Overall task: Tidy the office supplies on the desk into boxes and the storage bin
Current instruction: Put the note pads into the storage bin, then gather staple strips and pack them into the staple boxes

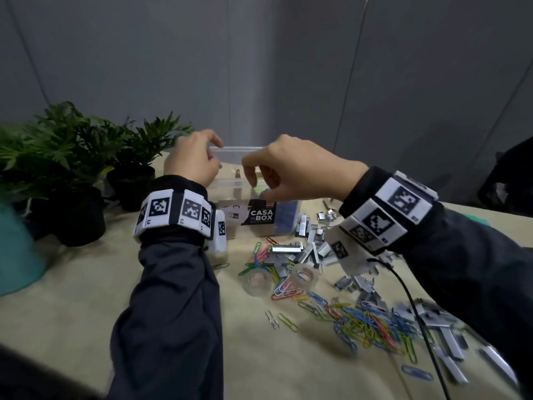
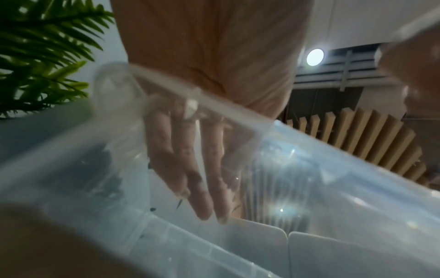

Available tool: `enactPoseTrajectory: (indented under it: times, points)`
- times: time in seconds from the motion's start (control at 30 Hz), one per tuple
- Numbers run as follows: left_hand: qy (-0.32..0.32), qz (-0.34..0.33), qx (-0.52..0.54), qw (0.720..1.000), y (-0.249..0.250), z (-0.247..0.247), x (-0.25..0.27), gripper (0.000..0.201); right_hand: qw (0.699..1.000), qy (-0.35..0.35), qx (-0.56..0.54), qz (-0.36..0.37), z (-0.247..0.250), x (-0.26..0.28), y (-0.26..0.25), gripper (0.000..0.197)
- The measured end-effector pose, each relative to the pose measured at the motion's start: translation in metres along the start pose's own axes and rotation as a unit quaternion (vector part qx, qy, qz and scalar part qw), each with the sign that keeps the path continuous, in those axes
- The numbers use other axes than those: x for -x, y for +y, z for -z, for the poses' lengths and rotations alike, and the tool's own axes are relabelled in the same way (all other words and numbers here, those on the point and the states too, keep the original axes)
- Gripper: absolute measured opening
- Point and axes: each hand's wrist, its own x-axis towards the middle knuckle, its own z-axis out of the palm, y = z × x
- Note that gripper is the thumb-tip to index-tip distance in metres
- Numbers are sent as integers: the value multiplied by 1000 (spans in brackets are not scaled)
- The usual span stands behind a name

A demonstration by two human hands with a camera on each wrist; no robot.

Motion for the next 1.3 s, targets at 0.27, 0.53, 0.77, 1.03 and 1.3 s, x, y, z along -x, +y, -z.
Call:
enactPoseTrajectory:
  times: [0.27,0.53,0.77,1.03,1.3]
  points:
    - [-45,-25,37,998,24,1,5,18,929,-368,42,6,-28,24,-29,39]
    - [-154,-104,-9,983,77,22,49,11,933,-354,22,-56,-50,45,-13,43]
    - [-482,-76,-152,859,80,-6,75,29,930,-362,25,-64,-53,50,-19,53]
    - [-545,-75,-276,788,83,-21,80,32,919,-381,54,-88,-40,52,-14,43]
    - [-536,-157,-339,757,76,-35,84,48,933,-324,54,-145,26,42,19,37]
